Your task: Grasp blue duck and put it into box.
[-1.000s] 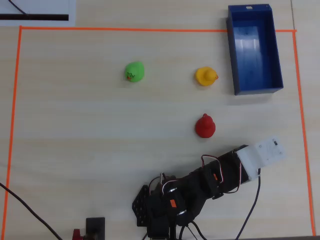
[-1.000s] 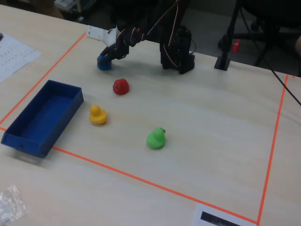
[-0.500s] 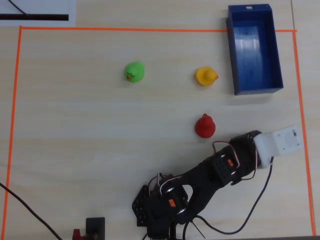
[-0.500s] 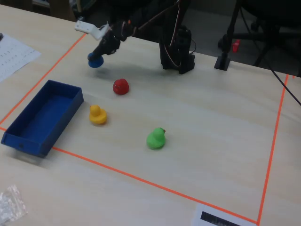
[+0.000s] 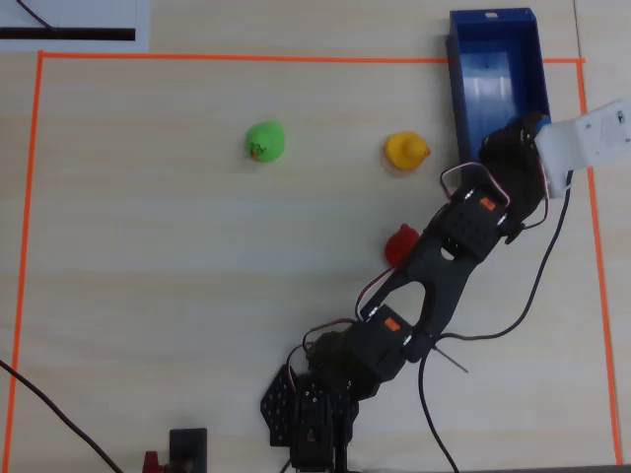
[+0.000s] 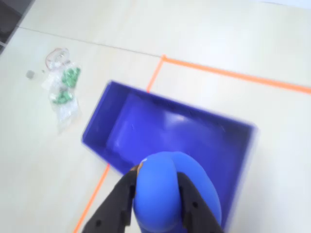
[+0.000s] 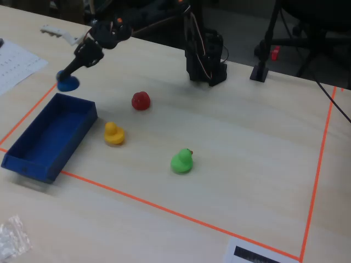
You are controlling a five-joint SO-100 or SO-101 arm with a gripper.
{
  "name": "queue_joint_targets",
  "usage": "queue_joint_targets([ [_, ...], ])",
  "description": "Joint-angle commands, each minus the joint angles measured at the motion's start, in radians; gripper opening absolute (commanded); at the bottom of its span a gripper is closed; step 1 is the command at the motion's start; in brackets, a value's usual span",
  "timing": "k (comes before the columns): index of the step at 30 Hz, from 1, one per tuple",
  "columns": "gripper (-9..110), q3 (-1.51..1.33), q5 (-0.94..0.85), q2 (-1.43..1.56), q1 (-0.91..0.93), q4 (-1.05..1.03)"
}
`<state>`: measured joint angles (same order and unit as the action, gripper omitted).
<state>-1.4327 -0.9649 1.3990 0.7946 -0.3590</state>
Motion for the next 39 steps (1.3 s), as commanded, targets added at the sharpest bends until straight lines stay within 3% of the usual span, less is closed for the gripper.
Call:
queue_joint_targets([
  [1, 1, 0.262, -0.032, -0.190, -0.026, 0.041],
  [4, 6, 0.345, -0.051, -0.293, -0.048, 0.041],
  [13, 42, 0.383, -0.077, -0.357, -0.044, 0.026],
  [15, 39, 0.374, -0.043, -0.291, -0.037, -0.020],
  [18, 6, 0.264, 0.028, -0.103, -0.049, -0.129],
  [19, 0, 0.187, 0.035, -0.017, -0.064, -0.158],
  [25, 0, -0.502, -0.041, 0.615, -0.267, -0.253],
  [30, 0, -1.085, -0.092, 1.088, -0.568, -0.291],
  [34, 0, -1.351, -0.100, 1.336, -0.716, -0.359],
  [39, 0, -1.565, -0.167, 1.628, -0.808, -0.600],
])
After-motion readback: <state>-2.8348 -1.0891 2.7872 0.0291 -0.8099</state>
